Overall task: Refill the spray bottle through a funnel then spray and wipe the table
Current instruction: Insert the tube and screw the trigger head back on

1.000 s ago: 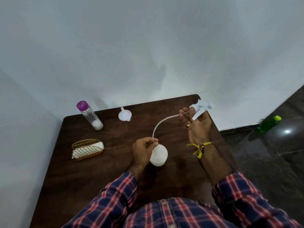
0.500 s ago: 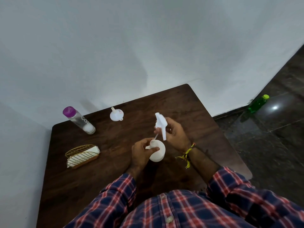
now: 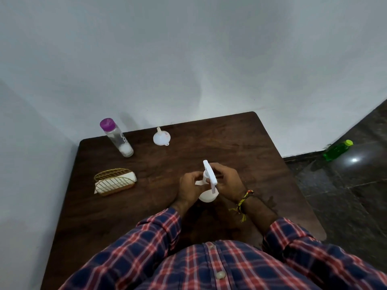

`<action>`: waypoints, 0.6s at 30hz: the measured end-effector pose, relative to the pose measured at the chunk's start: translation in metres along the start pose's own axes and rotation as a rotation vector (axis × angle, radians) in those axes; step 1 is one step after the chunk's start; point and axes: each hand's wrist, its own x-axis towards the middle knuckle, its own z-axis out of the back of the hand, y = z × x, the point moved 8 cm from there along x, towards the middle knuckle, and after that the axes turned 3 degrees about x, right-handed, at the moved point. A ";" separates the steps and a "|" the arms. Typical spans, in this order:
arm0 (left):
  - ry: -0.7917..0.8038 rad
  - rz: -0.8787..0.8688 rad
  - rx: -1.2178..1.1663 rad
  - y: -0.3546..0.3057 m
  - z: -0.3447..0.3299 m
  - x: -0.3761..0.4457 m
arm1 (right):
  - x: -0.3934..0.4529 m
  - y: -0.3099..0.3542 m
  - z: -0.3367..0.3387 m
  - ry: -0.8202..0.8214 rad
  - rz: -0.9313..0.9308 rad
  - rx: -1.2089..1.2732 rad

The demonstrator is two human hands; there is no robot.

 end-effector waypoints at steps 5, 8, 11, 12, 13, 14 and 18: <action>0.030 0.008 0.066 0.002 -0.001 0.002 | 0.002 -0.004 0.003 0.098 -0.016 -0.102; 0.030 -0.001 0.074 0.003 -0.002 0.002 | 0.005 0.002 0.003 0.150 0.013 -0.142; 0.020 0.003 0.092 0.004 -0.002 0.004 | 0.008 0.002 0.001 0.158 0.027 -0.147; 0.025 0.012 0.100 0.004 -0.002 0.005 | 0.008 0.000 0.000 0.146 0.017 -0.139; 0.033 0.023 0.108 0.005 -0.003 0.006 | 0.006 -0.001 0.000 0.128 0.010 -0.131; 0.038 0.030 0.117 0.005 -0.003 0.007 | 0.004 -0.001 0.001 0.107 0.004 -0.123; 0.047 0.025 0.129 0.003 -0.003 0.006 | 0.007 0.001 0.004 0.165 -0.009 -0.101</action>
